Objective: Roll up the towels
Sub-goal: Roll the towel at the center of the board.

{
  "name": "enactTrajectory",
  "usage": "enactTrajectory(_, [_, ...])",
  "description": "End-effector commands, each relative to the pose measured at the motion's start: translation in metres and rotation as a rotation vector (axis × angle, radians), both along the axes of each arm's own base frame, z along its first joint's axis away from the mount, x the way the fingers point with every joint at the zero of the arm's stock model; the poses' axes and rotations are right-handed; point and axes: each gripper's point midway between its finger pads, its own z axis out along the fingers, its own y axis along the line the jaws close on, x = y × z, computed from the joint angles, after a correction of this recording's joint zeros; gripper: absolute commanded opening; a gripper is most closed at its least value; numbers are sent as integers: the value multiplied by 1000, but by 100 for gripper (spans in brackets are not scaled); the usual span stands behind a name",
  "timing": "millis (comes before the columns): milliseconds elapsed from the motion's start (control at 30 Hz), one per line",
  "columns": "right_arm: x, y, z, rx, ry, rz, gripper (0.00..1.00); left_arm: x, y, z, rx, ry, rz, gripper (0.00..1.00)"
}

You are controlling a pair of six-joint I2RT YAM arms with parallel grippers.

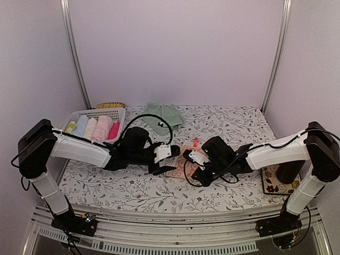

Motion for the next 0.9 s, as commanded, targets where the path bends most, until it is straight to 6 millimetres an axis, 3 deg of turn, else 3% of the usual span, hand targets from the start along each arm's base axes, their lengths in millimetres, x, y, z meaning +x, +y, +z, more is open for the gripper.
enactTrajectory(0, [1, -9, -9, 32, 117, -104, 2, 3, -2, 6, -40, -12, -14, 69])
enactTrajectory(367, [5, -26, -28, 69, 266, -211, 2, -1, -8, 0, -43, -6, -27, 67])
enactTrajectory(700, [18, -35, -30, 95, 289, -268, 2, 6, -22, -28, 0, -3, 15, 65])
enactTrajectory(867, [22, -38, -31, 97, 295, -280, 2, 33, -23, -37, 22, -25, 138, 65])
